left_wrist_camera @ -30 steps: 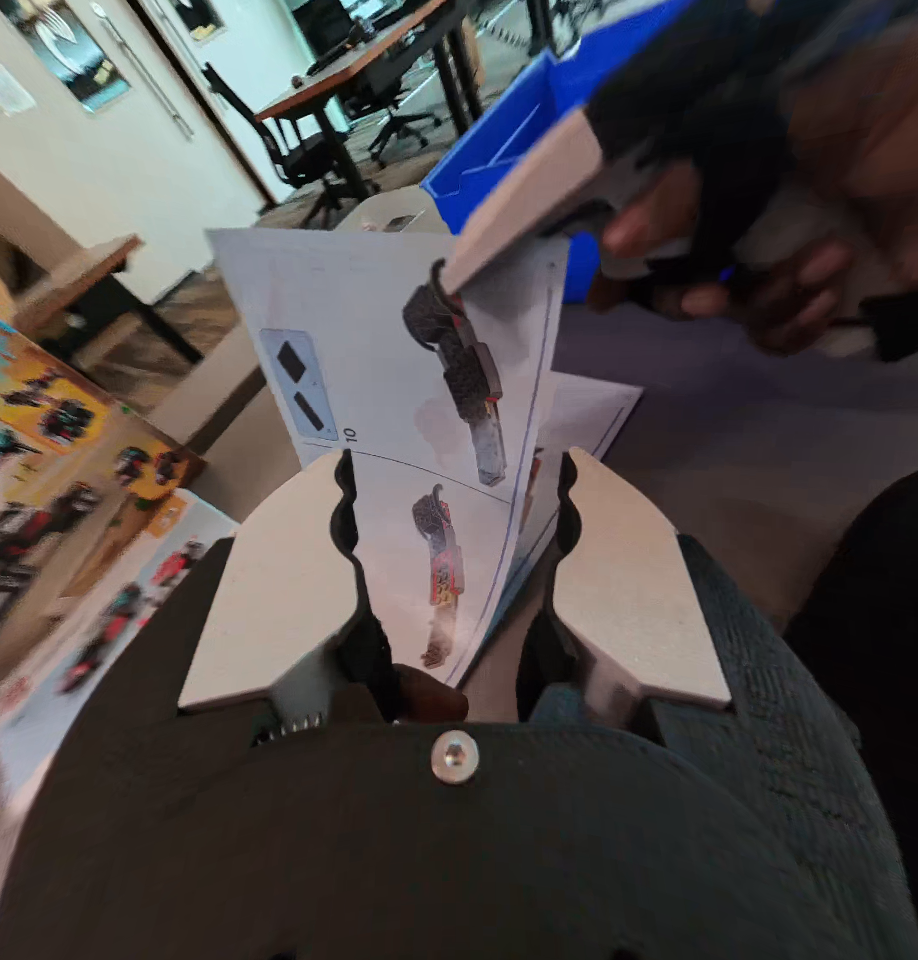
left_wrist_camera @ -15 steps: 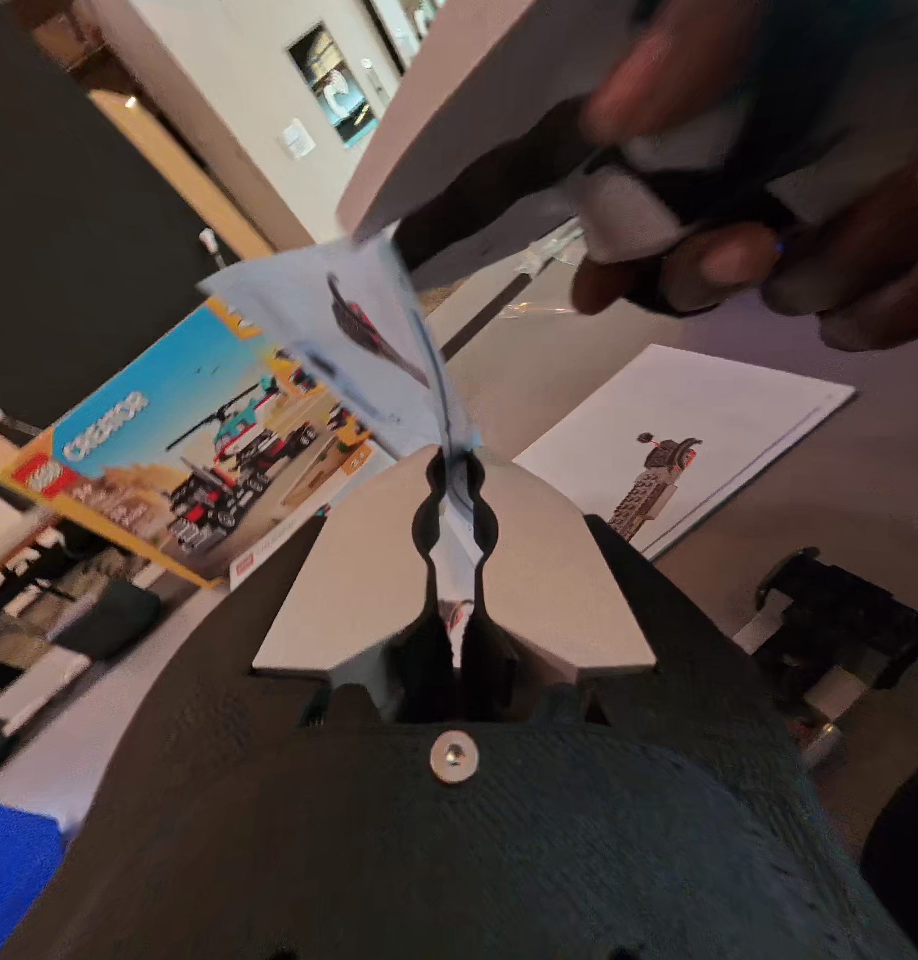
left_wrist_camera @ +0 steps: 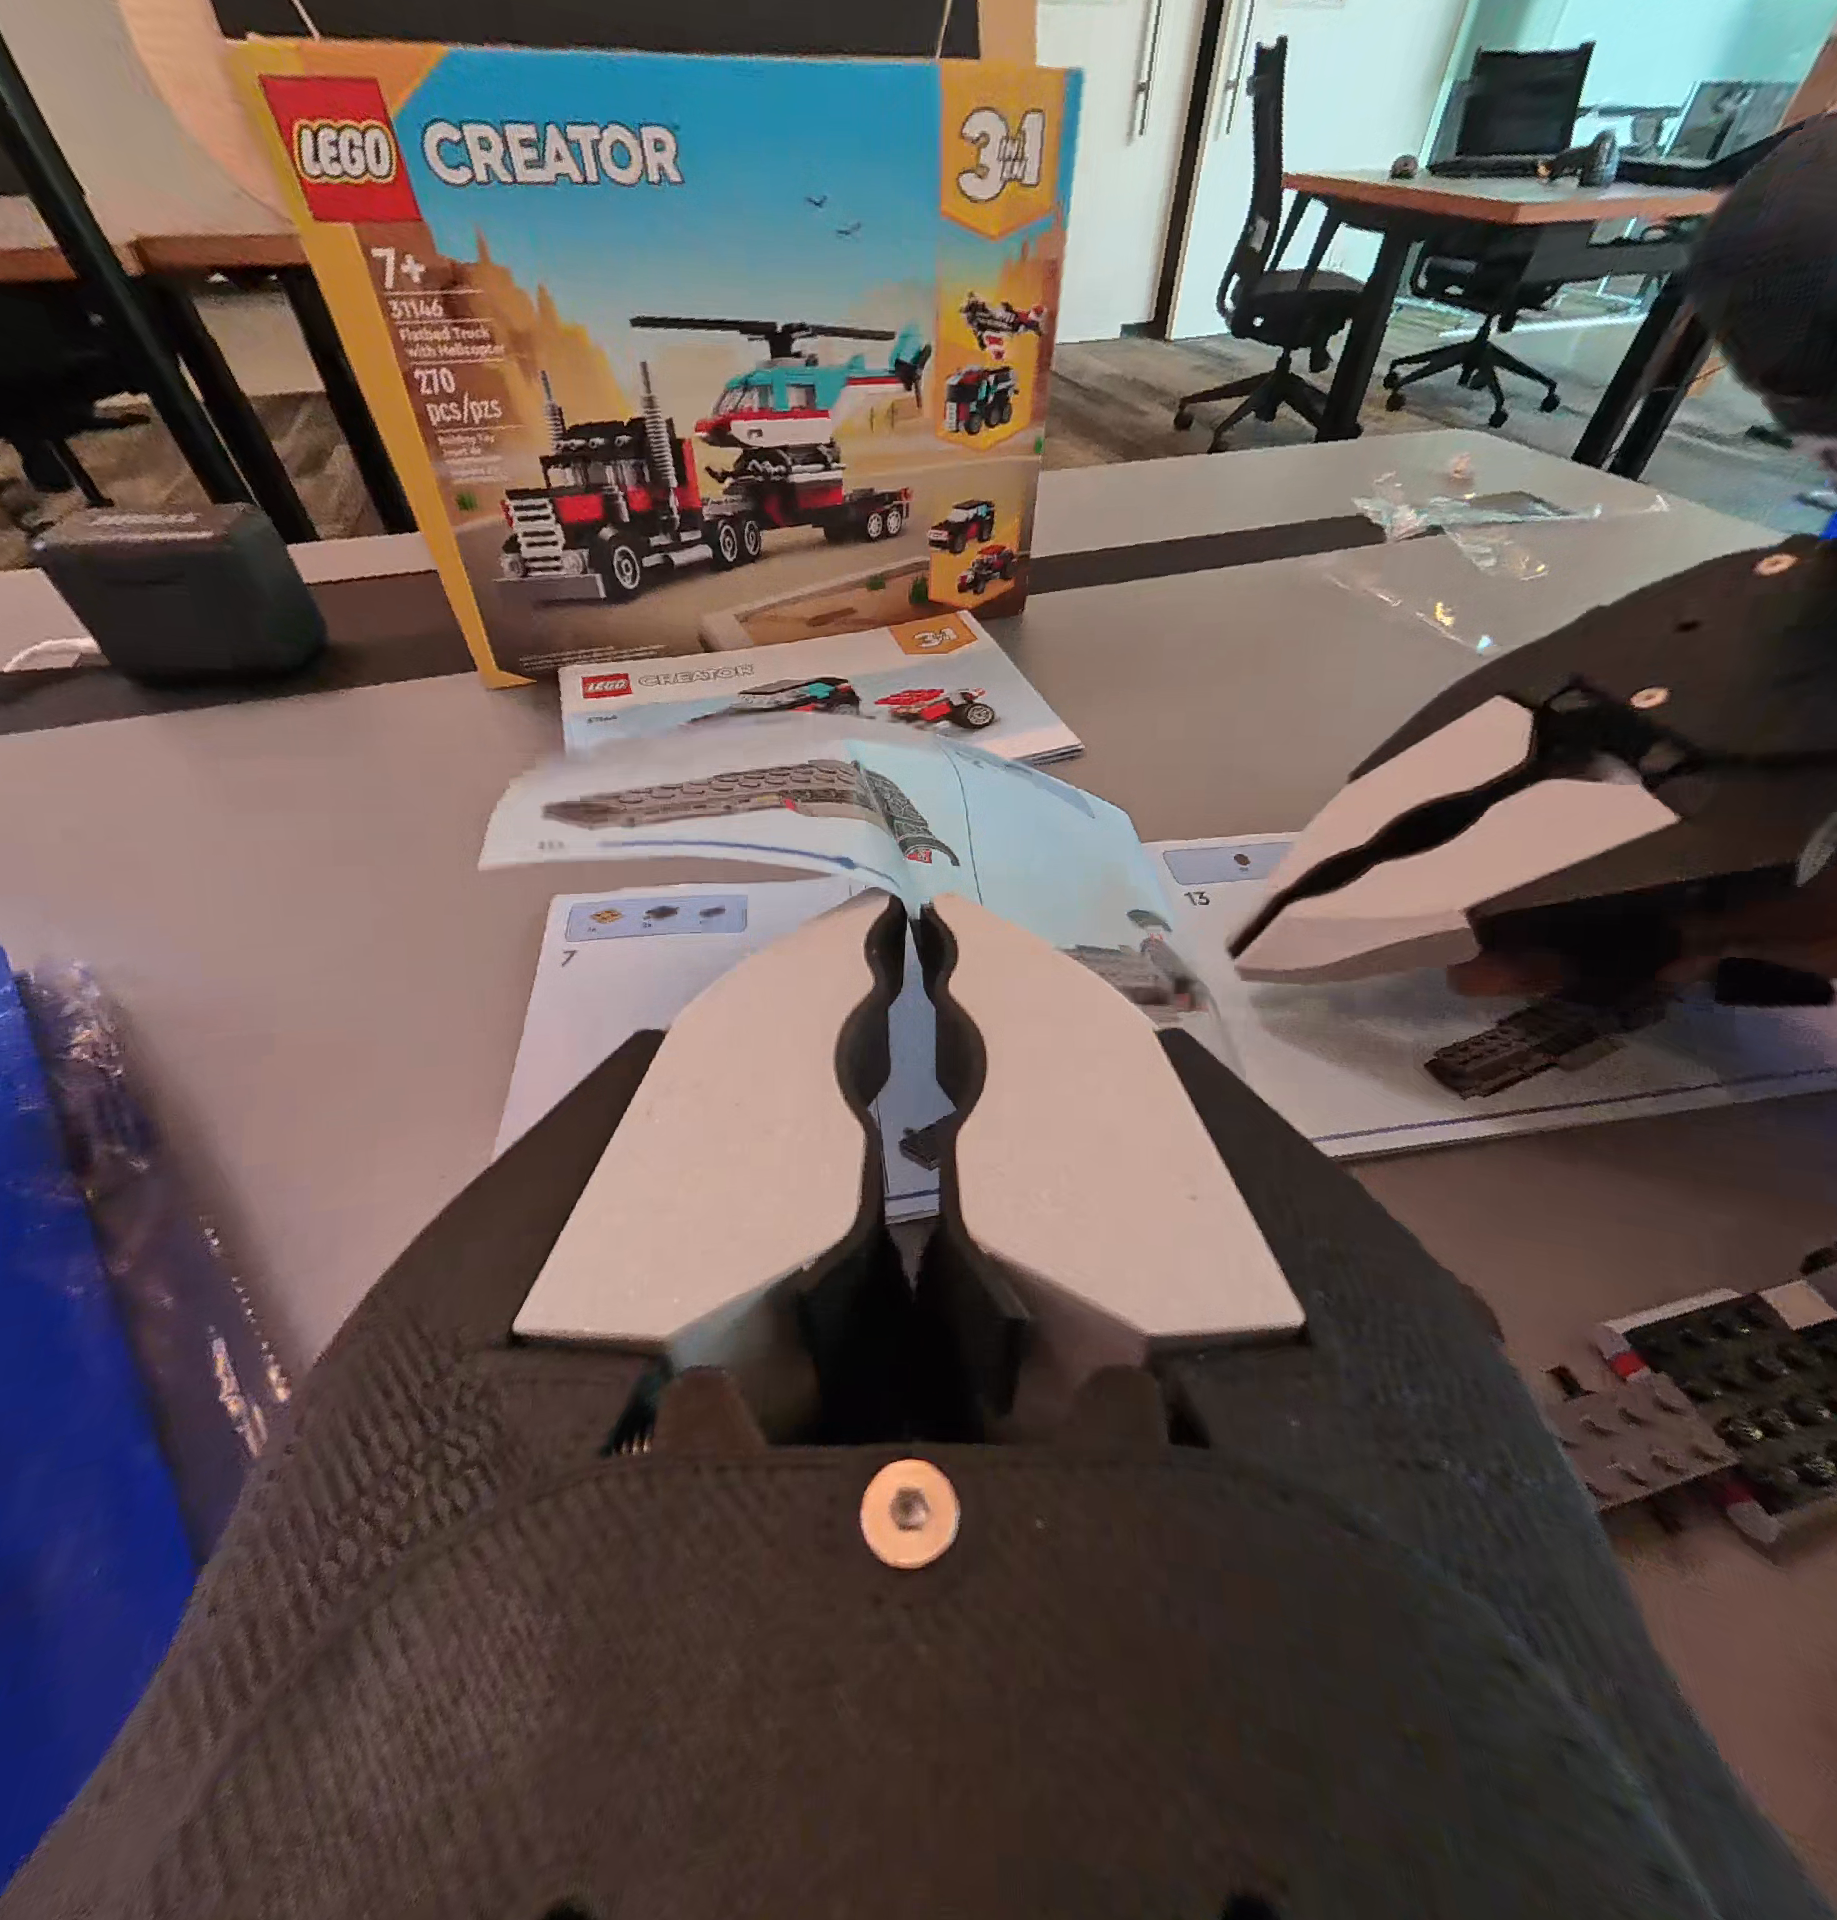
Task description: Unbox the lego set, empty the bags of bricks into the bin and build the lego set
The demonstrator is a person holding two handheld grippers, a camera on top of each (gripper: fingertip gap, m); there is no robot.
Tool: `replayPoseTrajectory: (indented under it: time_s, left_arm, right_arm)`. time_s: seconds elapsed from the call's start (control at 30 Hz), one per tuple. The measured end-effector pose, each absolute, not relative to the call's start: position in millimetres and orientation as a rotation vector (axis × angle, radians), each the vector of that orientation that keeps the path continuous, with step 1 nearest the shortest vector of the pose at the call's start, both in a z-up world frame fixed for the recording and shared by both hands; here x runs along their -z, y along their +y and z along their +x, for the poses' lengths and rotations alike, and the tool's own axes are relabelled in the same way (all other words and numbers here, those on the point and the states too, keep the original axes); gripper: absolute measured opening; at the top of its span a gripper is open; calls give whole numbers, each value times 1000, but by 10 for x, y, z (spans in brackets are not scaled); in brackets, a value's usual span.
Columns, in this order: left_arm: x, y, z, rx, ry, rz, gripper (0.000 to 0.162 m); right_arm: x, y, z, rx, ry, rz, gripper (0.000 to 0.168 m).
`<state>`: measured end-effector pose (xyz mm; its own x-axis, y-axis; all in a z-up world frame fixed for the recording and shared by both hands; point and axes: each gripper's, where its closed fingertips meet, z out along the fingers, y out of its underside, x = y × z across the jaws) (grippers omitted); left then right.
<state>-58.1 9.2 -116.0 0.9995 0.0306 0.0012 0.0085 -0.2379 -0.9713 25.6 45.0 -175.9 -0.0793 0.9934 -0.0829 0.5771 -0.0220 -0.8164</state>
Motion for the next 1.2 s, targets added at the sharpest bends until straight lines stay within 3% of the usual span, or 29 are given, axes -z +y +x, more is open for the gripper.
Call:
replayPoseTrajectory:
  time_s: [0.2,0.37,0.53,0.63,0.7,0.83,0.97,1.1,1.2]
  left_arm:
    - [1164,58,-656,-21,-56,-1836,4]
    - [1033,-80,-853,-116,-119,-1803,15]
    - [397,-435,-1006,-363,-177,-1460,15]
    - [104,-353,-480,-299,114,-1342,11]
    - [329,-100,22,-141,430,-1484,10]
    - [1270,162,485,219,884,-1944,5]
    - [1867,231,390,160,1056,-2232,1]
    - [1925,85,192,164,918,-2442,0]
    - [1679,147,282,91,984,-2224,3]
  right_arm:
    - [1912,489,144,-817,-1827,-1599,2]
    - [1913,493,169,-837,-1841,-1598,2]
    - [1912,533,268,-835,-1817,-1626,2]
    - [1911,508,315,-812,-1840,-1587,2]
    - [1911,476,364,-821,-1872,-1555,2]
    - [1910,451,511,-890,-1903,-1567,1]
    - [1907,461,623,-944,-1930,-1572,1]
    - [1902,491,652,-1003,-1911,-1630,0]
    - [1901,490,651,-1008,-1909,-1635,1]
